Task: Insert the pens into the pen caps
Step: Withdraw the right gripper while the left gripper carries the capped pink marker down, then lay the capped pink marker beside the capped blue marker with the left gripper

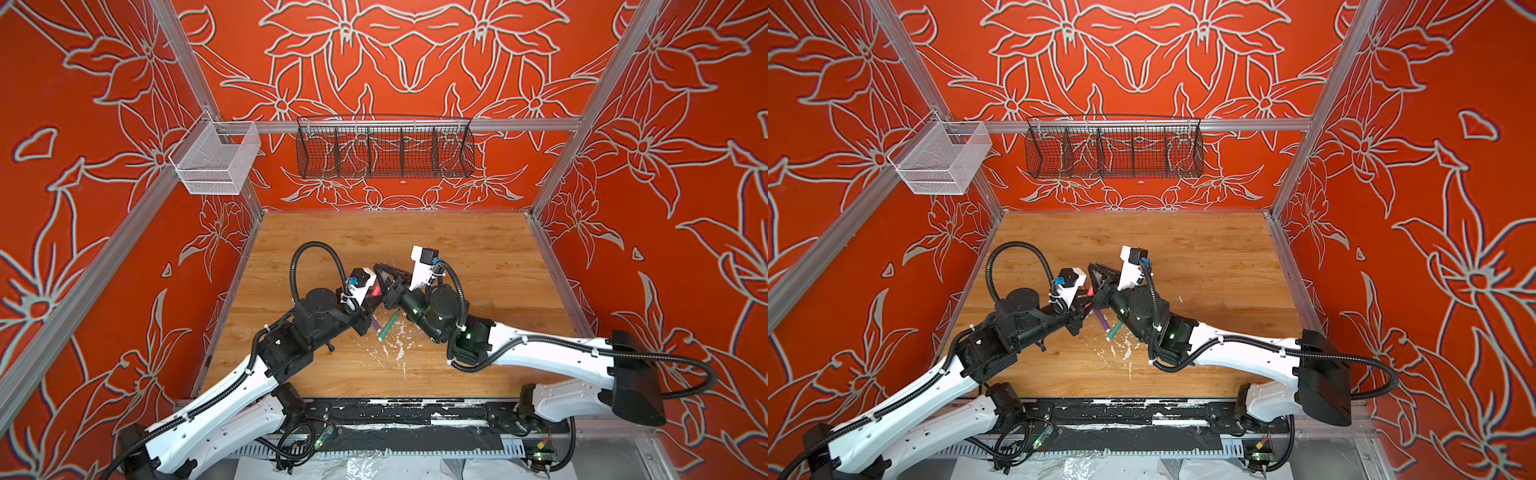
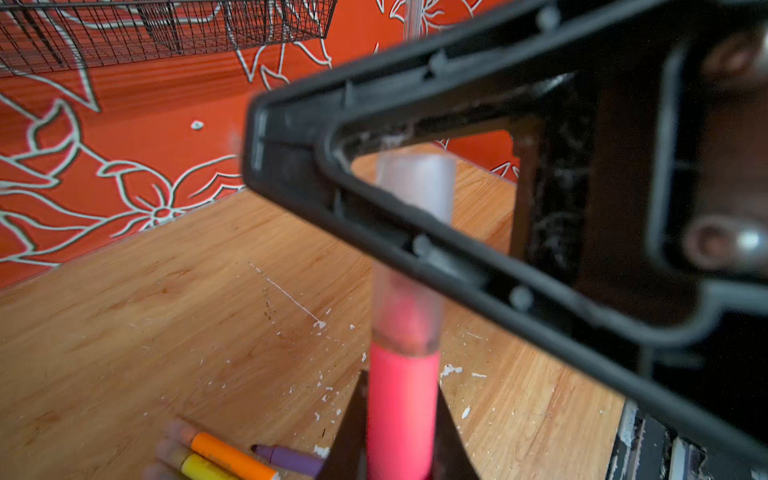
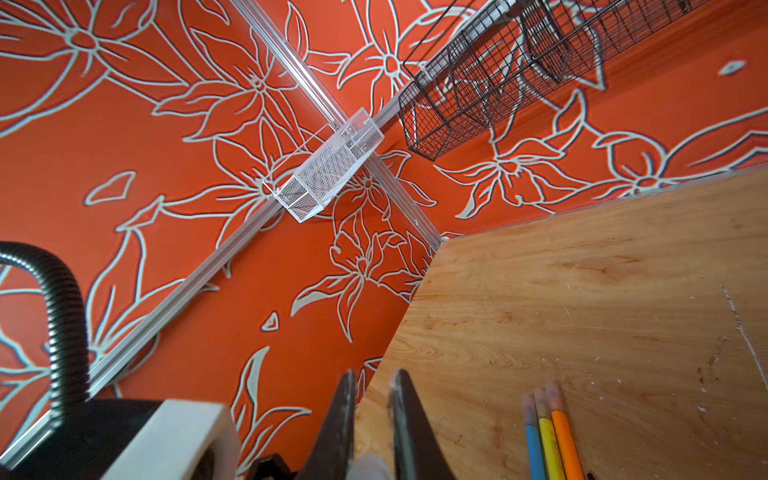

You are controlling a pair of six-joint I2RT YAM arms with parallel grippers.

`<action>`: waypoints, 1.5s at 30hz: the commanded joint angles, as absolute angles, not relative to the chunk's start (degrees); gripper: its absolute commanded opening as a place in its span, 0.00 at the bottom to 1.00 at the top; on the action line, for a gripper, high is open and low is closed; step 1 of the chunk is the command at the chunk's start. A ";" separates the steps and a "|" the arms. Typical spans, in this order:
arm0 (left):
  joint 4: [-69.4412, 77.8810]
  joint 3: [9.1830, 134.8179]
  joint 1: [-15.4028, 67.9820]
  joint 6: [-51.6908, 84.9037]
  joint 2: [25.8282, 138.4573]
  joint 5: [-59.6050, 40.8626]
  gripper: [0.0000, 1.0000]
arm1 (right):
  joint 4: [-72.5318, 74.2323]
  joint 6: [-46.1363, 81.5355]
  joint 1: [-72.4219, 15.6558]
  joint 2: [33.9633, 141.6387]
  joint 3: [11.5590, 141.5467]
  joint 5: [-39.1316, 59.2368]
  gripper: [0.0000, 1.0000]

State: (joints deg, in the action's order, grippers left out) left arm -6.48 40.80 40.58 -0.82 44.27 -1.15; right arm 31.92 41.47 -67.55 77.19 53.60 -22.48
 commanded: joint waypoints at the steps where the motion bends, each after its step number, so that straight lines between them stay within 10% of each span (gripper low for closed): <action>1: 14.52 45.99 37.00 8.45 43.96 19.24 0.00 | 13.68 44.14 -74.74 77.41 50.10 -4.97 0.00; 12: -19.80 39.65 36.55 39.61 44.30 35.54 0.00 | -7.05 33.41 -57.78 61.96 53.55 -11.96 0.55; 24: -25.31 31.80 23.66 45.78 55.65 20.77 0.00 | -8.67 20.17 -48.22 49.09 40.52 -29.90 0.73; 45: -6.91 25.67 20.30 48.03 67.82 9.85 0.00 | 7.61 18.52 -26.08 49.09 20.59 -27.07 0.75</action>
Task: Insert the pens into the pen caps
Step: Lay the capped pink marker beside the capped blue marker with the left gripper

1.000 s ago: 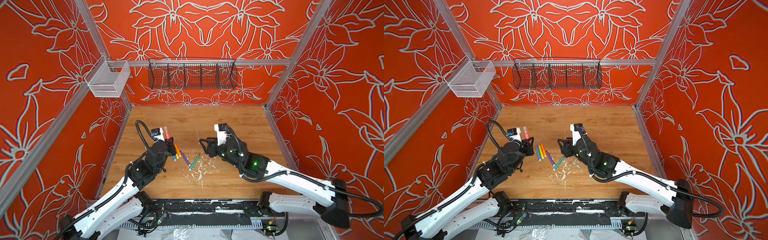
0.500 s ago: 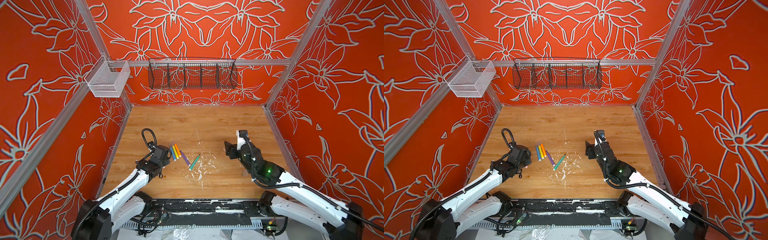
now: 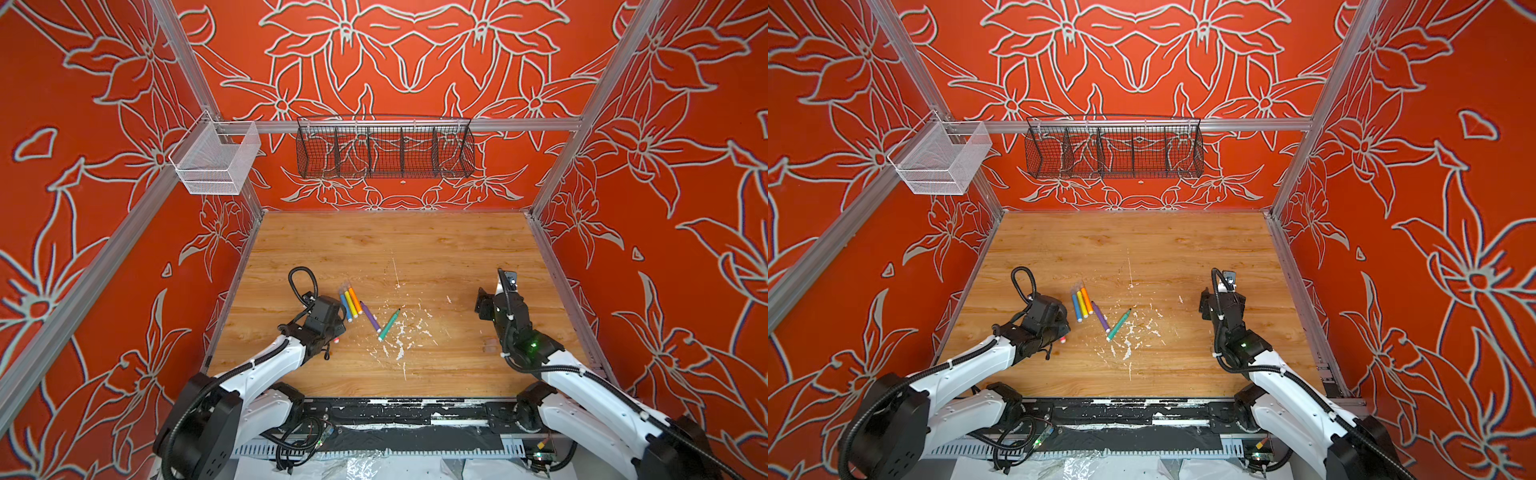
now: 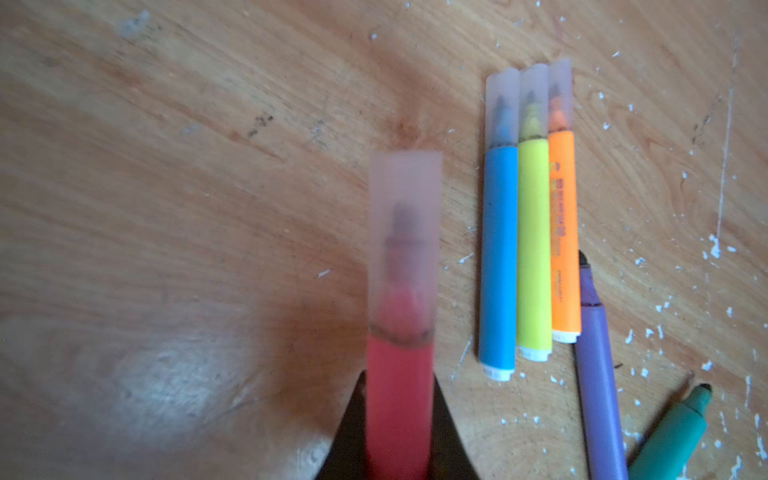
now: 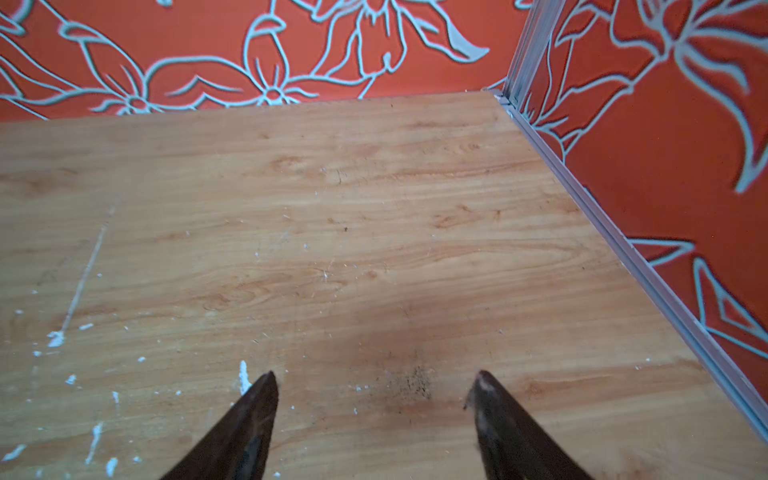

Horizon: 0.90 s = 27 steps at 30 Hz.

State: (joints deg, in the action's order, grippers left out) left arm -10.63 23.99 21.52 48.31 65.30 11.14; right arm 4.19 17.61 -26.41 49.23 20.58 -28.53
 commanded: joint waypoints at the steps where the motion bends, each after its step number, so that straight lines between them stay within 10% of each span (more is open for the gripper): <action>1: -6.00 25.98 19.58 47.24 68.93 9.49 0.00 | 8.29 18.70 -26.10 49.05 20.15 -27.32 0.75; 22: -8.51 38.44 7.30 42.28 94.02 -10.61 0.00 | 8.18 19.16 -26.10 46.90 18.57 -24.68 0.76; 27: -8.68 38.75 7.29 41.92 94.20 -11.19 0.16 | 8.26 19.27 -26.10 46.97 18.54 -24.80 0.76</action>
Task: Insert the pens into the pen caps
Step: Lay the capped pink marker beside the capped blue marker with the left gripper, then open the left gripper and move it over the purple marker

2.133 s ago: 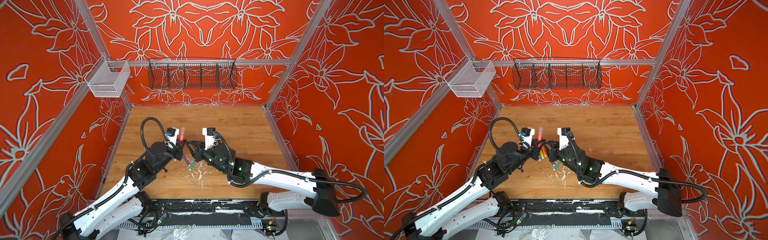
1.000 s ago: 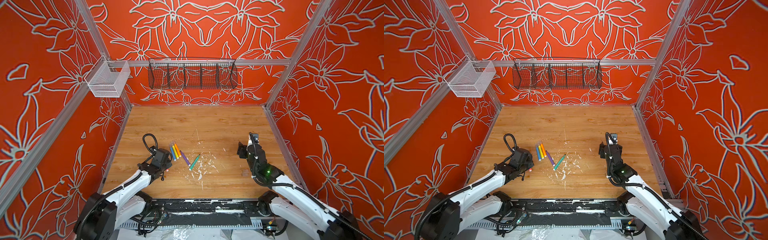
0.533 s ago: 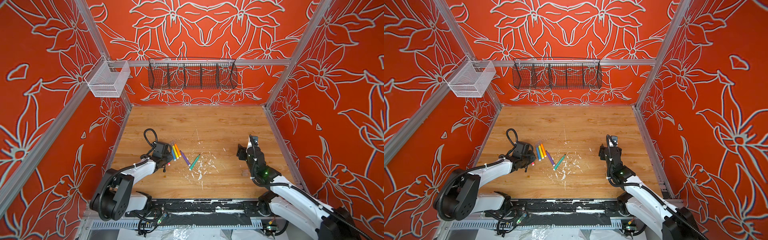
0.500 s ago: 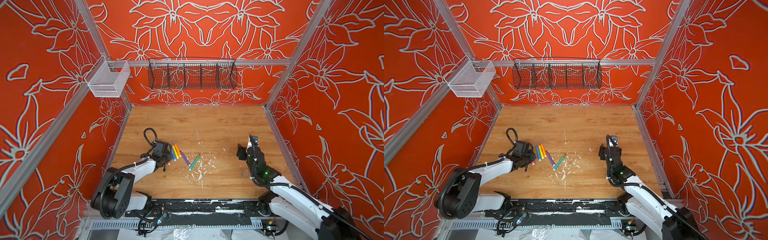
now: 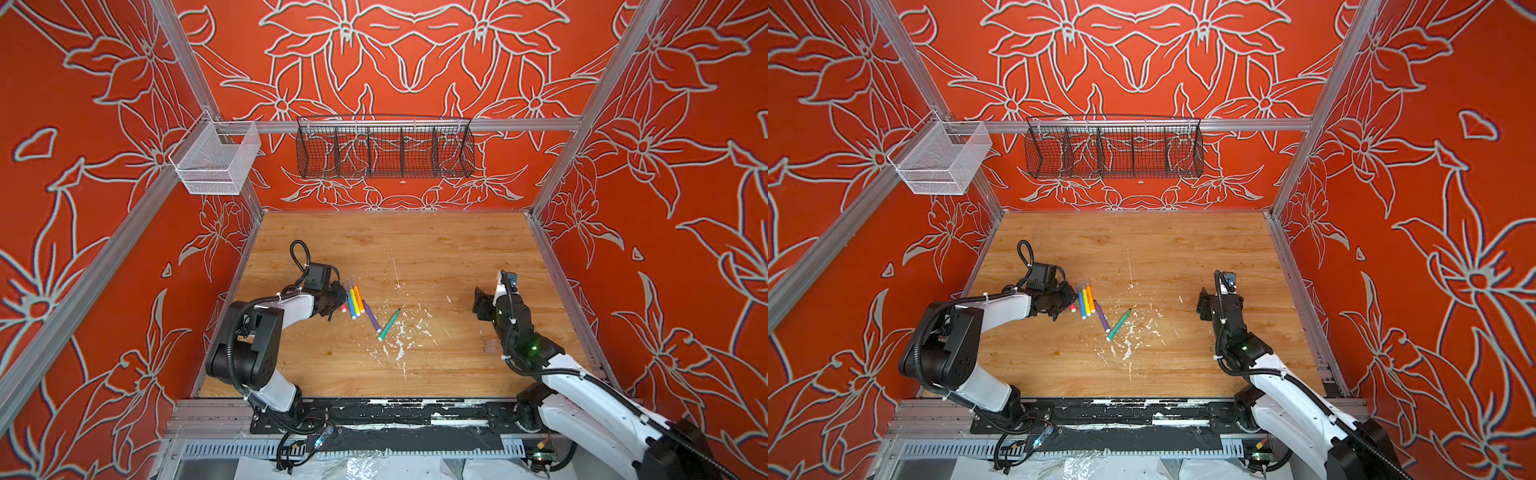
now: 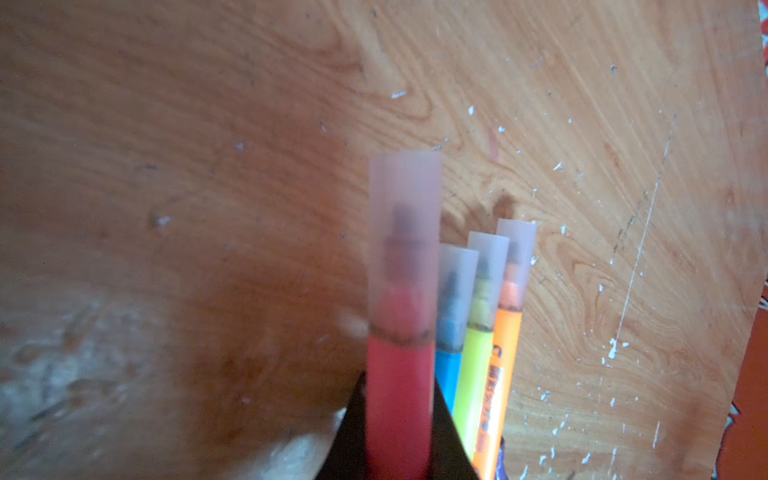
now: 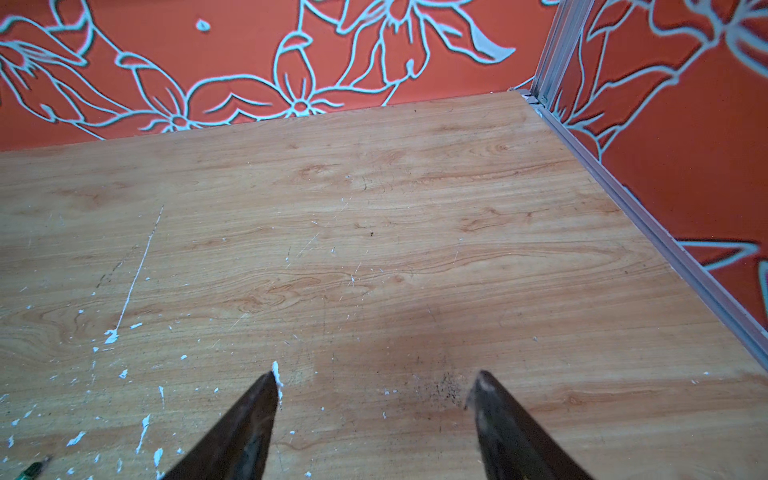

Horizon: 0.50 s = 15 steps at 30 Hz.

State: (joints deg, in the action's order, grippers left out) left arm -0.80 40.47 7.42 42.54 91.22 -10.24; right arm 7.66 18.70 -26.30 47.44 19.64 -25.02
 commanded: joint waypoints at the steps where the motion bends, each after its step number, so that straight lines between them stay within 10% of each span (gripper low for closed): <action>1: -8.70 38.84 7.29 41.92 94.39 -11.24 0.19 | 8.26 19.25 -26.09 47.05 18.59 -24.78 0.76; 15: -9.23 39.73 7.29 40.37 93.00 -13.71 0.26 | 8.17 19.25 -26.10 46.81 18.54 -24.60 0.77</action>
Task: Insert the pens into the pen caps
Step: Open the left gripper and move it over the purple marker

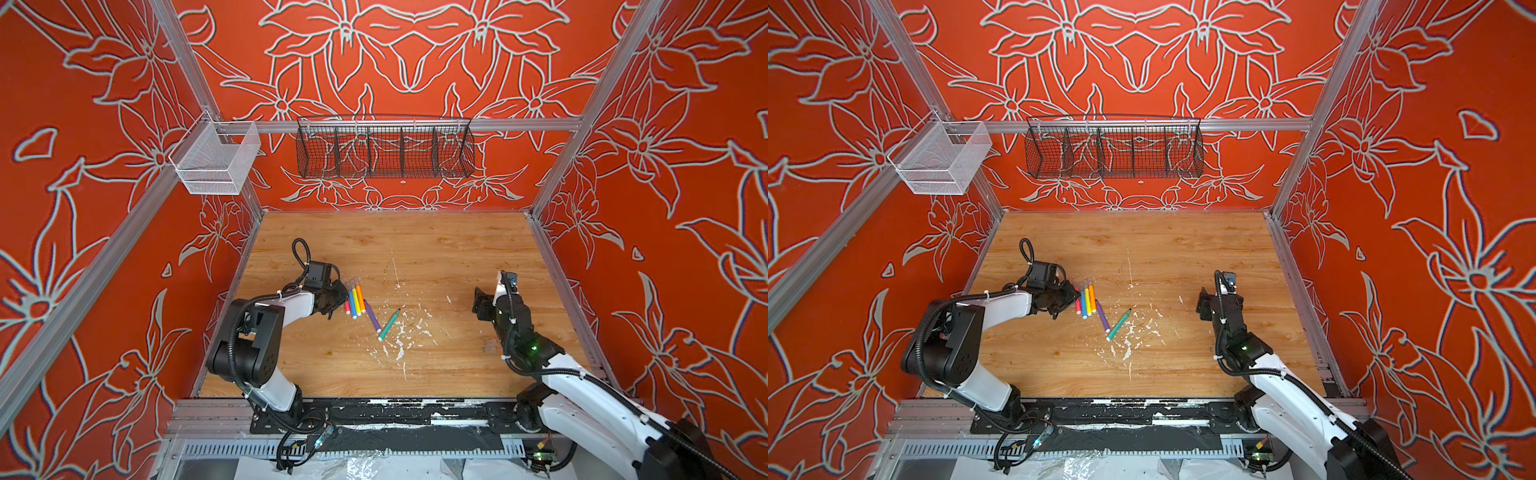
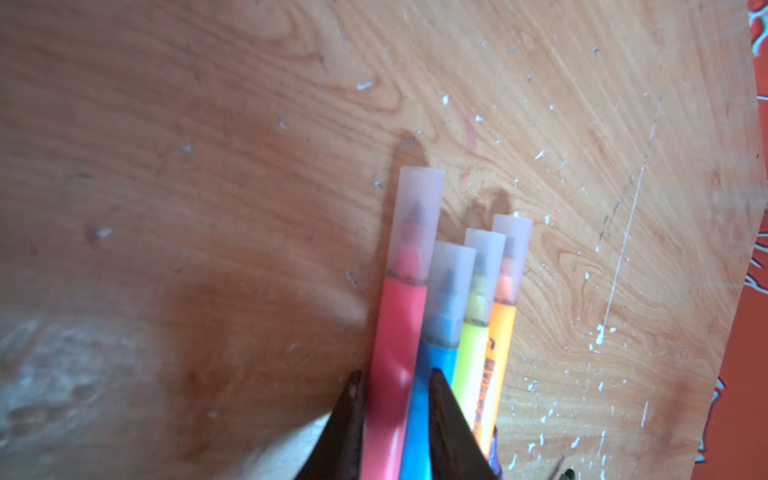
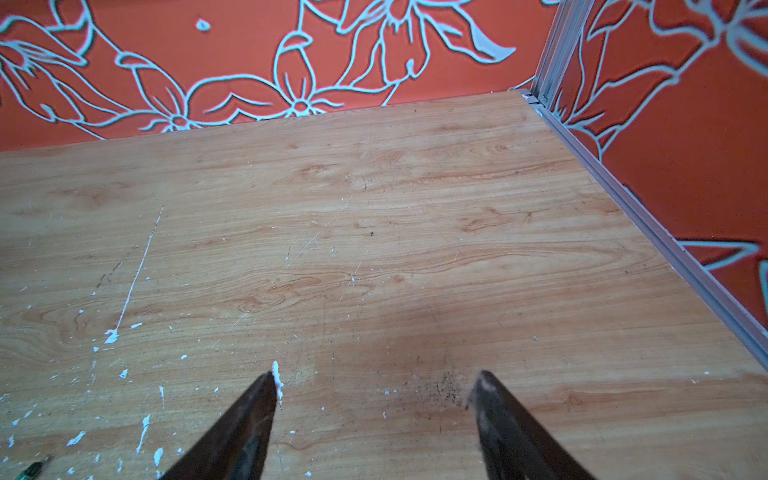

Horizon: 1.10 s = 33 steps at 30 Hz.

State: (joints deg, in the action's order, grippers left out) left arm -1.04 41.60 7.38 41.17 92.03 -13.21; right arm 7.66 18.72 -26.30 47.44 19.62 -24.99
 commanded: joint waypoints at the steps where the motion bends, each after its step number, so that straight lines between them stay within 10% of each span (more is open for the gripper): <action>1: -9.23 39.61 7.29 40.21 91.99 -13.77 0.27 | 8.22 19.25 -26.07 46.90 18.54 -24.61 0.77; 10: -11.39 38.99 9.17 36.45 78.18 -11.39 0.41 | 8.26 19.15 -26.08 47.54 18.81 -24.39 0.77; 19: -24.24 44.40 26.70 35.98 69.06 13.58 0.43 | 8.35 19.16 -26.10 47.72 18.85 -24.33 0.77; 33: -27.13 46.19 42.61 57.51 71.57 11.02 0.42 | 8.38 18.90 -26.07 48.51 19.25 -23.82 0.77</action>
State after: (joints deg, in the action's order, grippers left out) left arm -27.29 44.77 40.97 53.04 69.08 8.14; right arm 7.75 18.70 -26.30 48.58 19.53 -24.43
